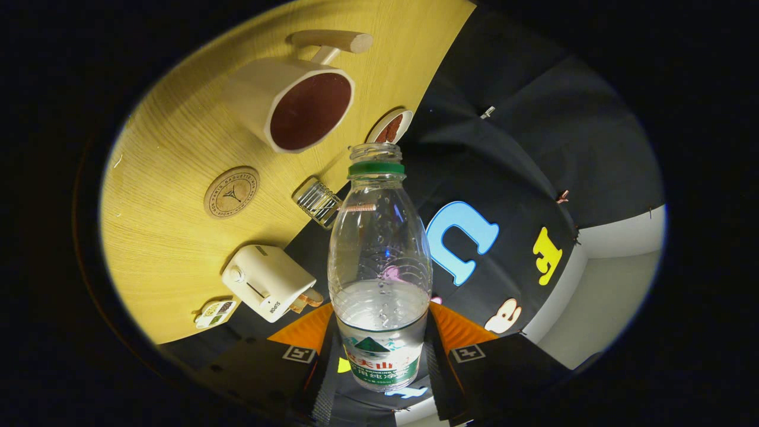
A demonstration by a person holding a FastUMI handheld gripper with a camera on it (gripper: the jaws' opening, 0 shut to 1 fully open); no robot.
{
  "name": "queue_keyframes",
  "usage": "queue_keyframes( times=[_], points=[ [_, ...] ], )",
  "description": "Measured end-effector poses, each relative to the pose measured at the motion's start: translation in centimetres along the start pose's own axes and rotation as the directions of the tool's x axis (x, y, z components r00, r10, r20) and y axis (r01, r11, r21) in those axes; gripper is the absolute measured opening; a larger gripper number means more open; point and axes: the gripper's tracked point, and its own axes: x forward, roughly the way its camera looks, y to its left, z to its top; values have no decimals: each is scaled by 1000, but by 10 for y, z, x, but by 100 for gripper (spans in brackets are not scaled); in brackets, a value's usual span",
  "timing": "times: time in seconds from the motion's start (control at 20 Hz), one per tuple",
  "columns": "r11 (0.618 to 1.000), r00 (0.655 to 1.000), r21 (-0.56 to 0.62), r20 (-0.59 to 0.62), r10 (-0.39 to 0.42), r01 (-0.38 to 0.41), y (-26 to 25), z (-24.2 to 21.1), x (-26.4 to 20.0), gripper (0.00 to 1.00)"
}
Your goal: Take the bottle from table, then pour the juice into the cup, finally place the bottle on the coaster
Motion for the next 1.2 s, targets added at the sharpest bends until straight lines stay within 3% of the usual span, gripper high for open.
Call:
queue_keyframes(
  times=[0.25, 0.45, 0.55, 0.65, 0.85, 0.95, 1.05, 1.2],
  points=[
    [1000, 1000, 13, 8, 21, -22, 9, 3, 1, 67],
    [989, 996, 124, -12, 88, -86, 34, 2, -2, 67],
    [964, 990, 230, -22, 142, -134, 51, 5, -8, 67],
    [910, 978, 372, -27, 206, -182, 70, 9, -15, 67],
    [726, 954, 648, 4, 299, -230, 93, 27, -24, 68],
    [599, 947, 766, 39, 319, -233, 99, 36, -23, 68],
    [420, 940, 876, 97, 326, -236, 100, 50, -26, 68],
    [91, 942, 964, 221, 252, -250, 81, 70, -22, 68]
  ],
)
